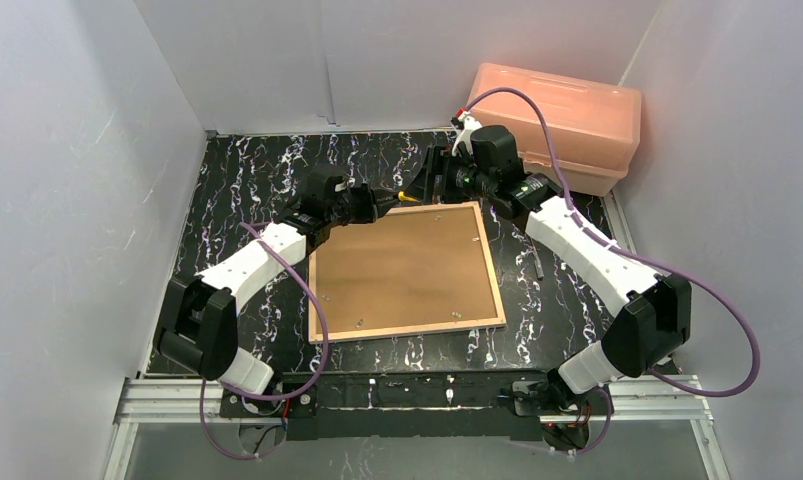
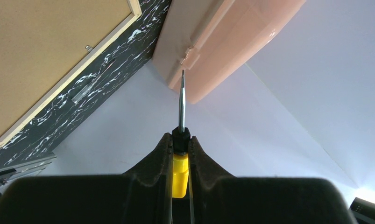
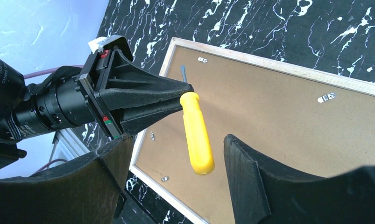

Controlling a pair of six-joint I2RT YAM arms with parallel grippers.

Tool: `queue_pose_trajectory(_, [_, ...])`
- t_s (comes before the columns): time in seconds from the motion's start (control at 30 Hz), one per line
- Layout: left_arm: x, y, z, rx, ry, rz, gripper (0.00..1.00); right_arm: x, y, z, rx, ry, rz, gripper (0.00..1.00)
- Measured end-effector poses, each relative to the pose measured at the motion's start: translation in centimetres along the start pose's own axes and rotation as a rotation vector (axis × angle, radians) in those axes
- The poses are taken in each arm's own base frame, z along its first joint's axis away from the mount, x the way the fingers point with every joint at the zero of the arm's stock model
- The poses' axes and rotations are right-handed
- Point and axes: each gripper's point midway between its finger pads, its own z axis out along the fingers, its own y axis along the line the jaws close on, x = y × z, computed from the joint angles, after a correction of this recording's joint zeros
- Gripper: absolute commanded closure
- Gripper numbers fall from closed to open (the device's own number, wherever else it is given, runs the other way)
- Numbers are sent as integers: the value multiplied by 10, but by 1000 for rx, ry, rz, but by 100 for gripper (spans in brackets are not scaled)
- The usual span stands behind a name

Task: Take the photo out of the frame
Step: Adjust the screwdriver.

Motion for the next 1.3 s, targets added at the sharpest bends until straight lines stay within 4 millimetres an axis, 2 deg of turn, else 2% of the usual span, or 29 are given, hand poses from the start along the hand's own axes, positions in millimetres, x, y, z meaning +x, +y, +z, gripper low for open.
queue_pose_trajectory(0.2, [1, -2, -2, 5, 3, -19, 100, 0, 1, 2, -4, 1, 27, 33])
queue_pose_trajectory(0.5, [5, -6, -4, 16, 21, -35, 100, 5, 1, 12, -18, 24, 58, 39])
queue_pose_trajectory(0.67, [7, -6, -4, 11, 31, -43, 100, 6, 0, 14, -20, 27, 62, 46])
queue_pose_trajectory(0.83, [8, -6, -5, 12, 37, -46, 100, 10, -1, 18, -21, 41, 67, 60])
queue_pose_trajectory(0.87, [9, -7, -5, 13, 38, -46, 100, 10, -2, 18, -20, 44, 68, 65])
queue_pose_trajectory(0.97, [9, -7, -6, 14, 40, -48, 100, 12, -3, 20, -18, 50, 68, 90])
queue_pose_trajectory(1.0, [9, -7, -6, 13, 40, -49, 100, 12, -4, 20, -18, 52, 66, 95])
queue_pose_trajectory(1.03, [9, -7, -6, 12, 39, -49, 97, 13, -4, 21, -17, 53, 68, 97])
queue_pose_trajectory(1.1, [8, -6, -5, 7, 37, -50, 80, 14, -5, 21, -11, 57, 68, 98])
queue_pose_trajectory(1.17, [8, -4, -5, 1, 33, -40, 68, 14, -7, 20, 2, 60, 68, 99])
queue_pose_trajectory(1.3, [5, 1, -12, -53, 10, 12, 59, 16, -21, 17, 91, 72, 38, 99])
